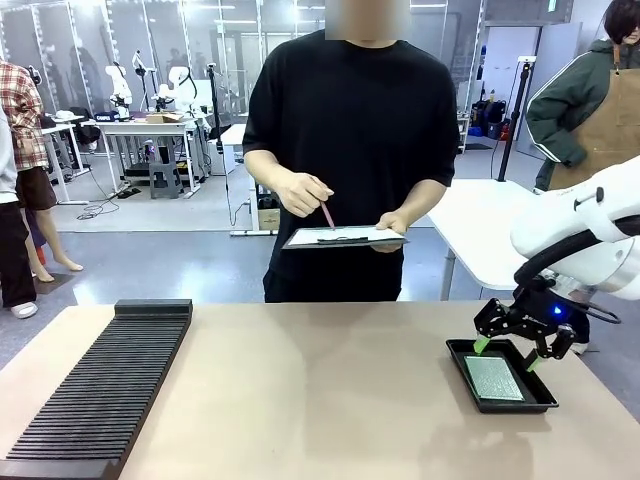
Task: Inspect the PCB.
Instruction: Place the Blank PCB in the ESD tray.
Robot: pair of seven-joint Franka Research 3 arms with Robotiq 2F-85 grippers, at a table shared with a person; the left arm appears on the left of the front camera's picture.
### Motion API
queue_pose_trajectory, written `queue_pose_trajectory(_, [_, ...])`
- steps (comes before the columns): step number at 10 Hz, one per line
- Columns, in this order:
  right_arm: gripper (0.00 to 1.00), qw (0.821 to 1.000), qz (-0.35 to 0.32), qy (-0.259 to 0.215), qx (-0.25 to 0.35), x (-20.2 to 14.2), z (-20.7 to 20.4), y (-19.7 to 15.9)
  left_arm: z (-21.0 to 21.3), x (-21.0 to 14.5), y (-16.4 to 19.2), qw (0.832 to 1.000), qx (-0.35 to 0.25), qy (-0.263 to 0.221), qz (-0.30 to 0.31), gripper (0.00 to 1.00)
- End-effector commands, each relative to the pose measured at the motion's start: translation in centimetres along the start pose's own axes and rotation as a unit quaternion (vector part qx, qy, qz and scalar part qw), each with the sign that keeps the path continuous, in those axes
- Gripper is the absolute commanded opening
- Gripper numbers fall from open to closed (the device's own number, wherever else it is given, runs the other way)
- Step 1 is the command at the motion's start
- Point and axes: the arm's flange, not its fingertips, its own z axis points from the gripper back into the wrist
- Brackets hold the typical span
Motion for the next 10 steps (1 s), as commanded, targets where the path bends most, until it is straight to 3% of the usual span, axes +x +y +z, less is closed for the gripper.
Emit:
queue_pose_trajectory(1, [1.00, 1.000, 0.002, 0.006, -0.001, -0.21, -0.14, -0.01, -0.01, -0.02, 0.01, 1.000, 0.002, 0.002, 0.000, 1.00])
queue_pose_trajectory(10, [1.00, 1.000, 0.000, 0.004, 0.000, -0.11, -0.11, -0.03, -0.01, -0.02, 0.01, 1.000, 0.002, 0.002, 0.000, 1.00])
